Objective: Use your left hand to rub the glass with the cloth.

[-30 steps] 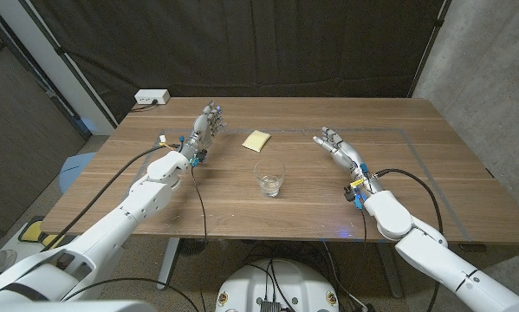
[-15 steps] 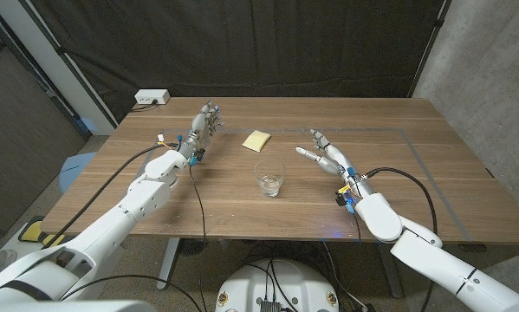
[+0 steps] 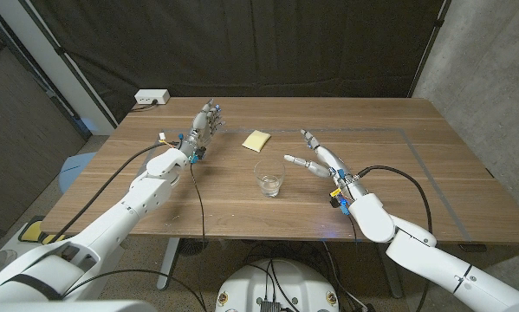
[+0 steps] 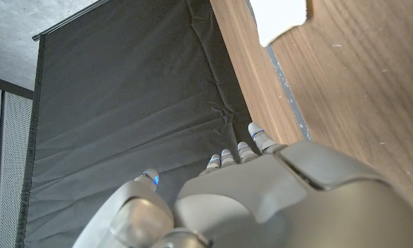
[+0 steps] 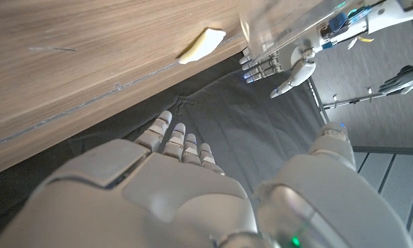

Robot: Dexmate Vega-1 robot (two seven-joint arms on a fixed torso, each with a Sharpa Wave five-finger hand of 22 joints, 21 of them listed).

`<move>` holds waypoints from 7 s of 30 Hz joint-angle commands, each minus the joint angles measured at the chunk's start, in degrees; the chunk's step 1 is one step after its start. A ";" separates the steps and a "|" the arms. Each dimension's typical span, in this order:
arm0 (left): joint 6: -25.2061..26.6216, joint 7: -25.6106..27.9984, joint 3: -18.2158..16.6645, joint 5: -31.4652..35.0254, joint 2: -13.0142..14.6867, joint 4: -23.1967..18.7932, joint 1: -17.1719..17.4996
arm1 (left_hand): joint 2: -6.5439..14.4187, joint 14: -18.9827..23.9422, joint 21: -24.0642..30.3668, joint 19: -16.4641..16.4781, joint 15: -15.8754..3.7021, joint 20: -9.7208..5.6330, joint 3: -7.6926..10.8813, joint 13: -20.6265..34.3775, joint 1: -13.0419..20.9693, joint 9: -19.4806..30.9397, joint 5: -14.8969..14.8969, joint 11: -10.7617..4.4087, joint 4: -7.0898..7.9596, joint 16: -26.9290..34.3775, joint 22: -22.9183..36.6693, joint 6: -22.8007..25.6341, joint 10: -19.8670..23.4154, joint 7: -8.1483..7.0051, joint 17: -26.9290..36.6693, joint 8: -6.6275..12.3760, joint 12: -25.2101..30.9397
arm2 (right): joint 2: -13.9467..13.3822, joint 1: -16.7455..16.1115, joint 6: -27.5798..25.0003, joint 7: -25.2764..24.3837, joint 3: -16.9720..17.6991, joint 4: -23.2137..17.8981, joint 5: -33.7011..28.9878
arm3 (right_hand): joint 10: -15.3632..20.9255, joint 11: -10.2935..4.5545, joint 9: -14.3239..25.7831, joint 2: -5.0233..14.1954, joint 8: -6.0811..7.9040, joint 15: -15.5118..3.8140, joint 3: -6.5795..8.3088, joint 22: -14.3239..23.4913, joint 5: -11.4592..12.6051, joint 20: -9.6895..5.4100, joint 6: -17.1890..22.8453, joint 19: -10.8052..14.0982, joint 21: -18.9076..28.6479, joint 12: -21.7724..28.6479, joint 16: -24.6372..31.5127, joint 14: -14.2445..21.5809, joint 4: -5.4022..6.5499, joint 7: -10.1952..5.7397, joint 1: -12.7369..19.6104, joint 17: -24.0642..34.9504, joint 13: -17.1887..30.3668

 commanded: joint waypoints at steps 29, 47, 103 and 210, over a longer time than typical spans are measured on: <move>3.02 -2.55 0.94 1.03 0.23 0.85 -2.12 | 5.98 -12.25 -0.68 -8.31 -0.88 -2.25 -0.49 0.13 -0.24 0.25 0.50 0.10 0.06 0.31 0.25 -12.49 -10.54 0.42 0.19 0.05 -0.12 | -2.77 2.88 -6.37 1.75 -8.50 -1.41 -11.34 | -3.33 0.22 0.59 -0.38 0.21 -2.37 -1.58 -0.05 2.43 1.20 -6.11 2.19 0.32 0.34 0.28 -1.63 0.04 1.58 5.34 0.12 0.73; 3.33 -3.06 0.86 0.84 0.56 0.92 -2.27 | 5.99 -12.15 -0.88 -8.24 -0.82 -2.12 -0.75 0.13 -0.42 0.26 0.68 0.13 0.16 0.33 0.29 -12.34 -10.45 0.54 0.21 0.08 -0.13 | 2.71 5.63 -7.45 -0.42 -11.49 4.04 -12.37 | -3.23 4.49 0.71 -0.11 0.93 -0.47 -2.83 0.01 3.52 1.45 -5.67 2.40 0.31 0.79 0.74 -1.05 0.12 4.18 7.23 0.13 0.83; 3.50 -4.52 0.27 0.61 -0.22 4.39 -4.28 | 5.41 -12.38 -1.68 -8.20 -1.02 -2.44 -1.81 0.14 -0.32 0.26 1.11 -0.02 -0.11 0.18 0.30 -12.70 -10.74 0.22 0.19 -0.10 -0.32 | 12.24 10.09 9.94 -0.76 -12.42 19.99 -0.54 | 5.91 -1.45 -0.59 11.45 12.07 -0.09 2.73 0.04 -1.86 1.13 33.11 4.00 0.90 4.65 0.85 2.00 0.93 -11.80 21.02 0.15 0.31; 5.46 -3.82 1.32 2.76 0.16 4.57 -6.47 | 4.12 -10.37 -2.98 -6.17 -1.38 -1.98 -4.04 0.12 1.07 0.22 1.66 -0.57 -1.25 0.64 0.12 -12.02 -9.39 -0.86 -0.01 0.24 0.16 | 26.44 17.67 22.81 -13.37 -12.36 41.31 -1.66 | 40.30 -9.01 0.19 12.37 15.19 -17.49 -3.07 11.04 3.73 -6.97 40.85 33.47 22.65 23.77 21.48 46.82 0.47 -10.37 43.56 20.13 7.83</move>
